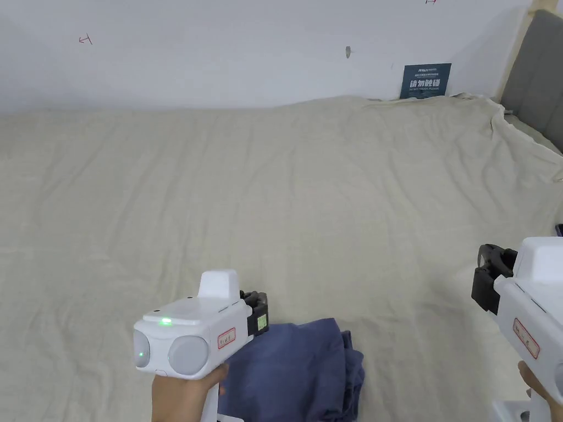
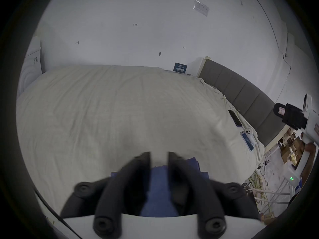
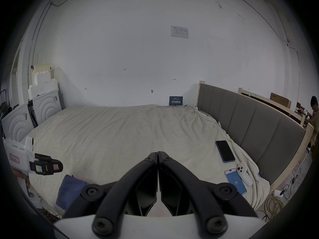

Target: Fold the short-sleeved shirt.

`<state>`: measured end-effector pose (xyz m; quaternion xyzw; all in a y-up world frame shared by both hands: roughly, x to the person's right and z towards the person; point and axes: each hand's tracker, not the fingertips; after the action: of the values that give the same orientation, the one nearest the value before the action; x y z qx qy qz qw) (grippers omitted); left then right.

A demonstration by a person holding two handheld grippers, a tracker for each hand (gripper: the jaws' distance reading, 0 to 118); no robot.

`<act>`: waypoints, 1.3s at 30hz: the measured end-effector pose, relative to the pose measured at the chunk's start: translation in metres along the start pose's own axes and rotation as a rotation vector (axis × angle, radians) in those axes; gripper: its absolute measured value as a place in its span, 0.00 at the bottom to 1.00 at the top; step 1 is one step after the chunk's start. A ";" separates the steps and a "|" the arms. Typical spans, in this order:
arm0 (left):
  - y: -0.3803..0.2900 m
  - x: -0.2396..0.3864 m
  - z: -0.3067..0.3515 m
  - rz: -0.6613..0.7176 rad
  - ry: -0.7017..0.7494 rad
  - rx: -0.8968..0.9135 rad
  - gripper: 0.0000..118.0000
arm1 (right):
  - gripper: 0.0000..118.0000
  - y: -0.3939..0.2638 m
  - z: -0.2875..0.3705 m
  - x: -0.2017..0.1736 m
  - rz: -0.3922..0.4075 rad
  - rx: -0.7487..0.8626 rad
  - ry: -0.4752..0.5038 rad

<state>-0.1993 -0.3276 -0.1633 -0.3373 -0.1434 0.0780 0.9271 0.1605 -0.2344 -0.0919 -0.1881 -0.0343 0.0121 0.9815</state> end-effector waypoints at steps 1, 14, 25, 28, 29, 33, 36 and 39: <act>-0.006 0.001 -0.002 -0.015 0.021 0.008 0.03 | 0.00 0.000 0.000 -0.001 0.000 -0.001 0.001; -0.067 0.041 -0.056 -0.130 0.030 -0.030 0.00 | 0.00 -0.006 0.005 0.009 -0.006 -0.018 -0.018; -0.117 0.095 -0.097 -0.212 -0.008 -0.110 0.00 | 0.00 -0.012 0.011 0.032 -0.012 -0.035 -0.066; -0.119 0.104 -0.098 -0.220 -0.014 -0.112 0.00 | 0.00 -0.013 0.011 0.036 -0.013 -0.039 -0.071; -0.119 0.106 -0.099 -0.191 -0.032 -0.115 0.00 | 0.00 -0.013 0.011 0.036 -0.013 -0.039 -0.073; -0.121 0.121 -0.099 -0.191 -0.039 -0.108 0.00 | 0.00 -0.013 0.011 0.036 -0.014 -0.040 -0.072; -0.120 0.129 -0.095 -0.199 -0.084 -0.098 0.00 | 0.00 -0.012 0.012 0.037 -0.012 -0.036 -0.071; -0.117 0.139 -0.088 -0.210 -0.114 -0.074 0.00 | 0.00 -0.012 0.013 0.037 -0.014 -0.033 -0.071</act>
<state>-0.0343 -0.4359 -0.1226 -0.3493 -0.2333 -0.0061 0.9075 0.1963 -0.2390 -0.0733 -0.2033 -0.0706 0.0115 0.9765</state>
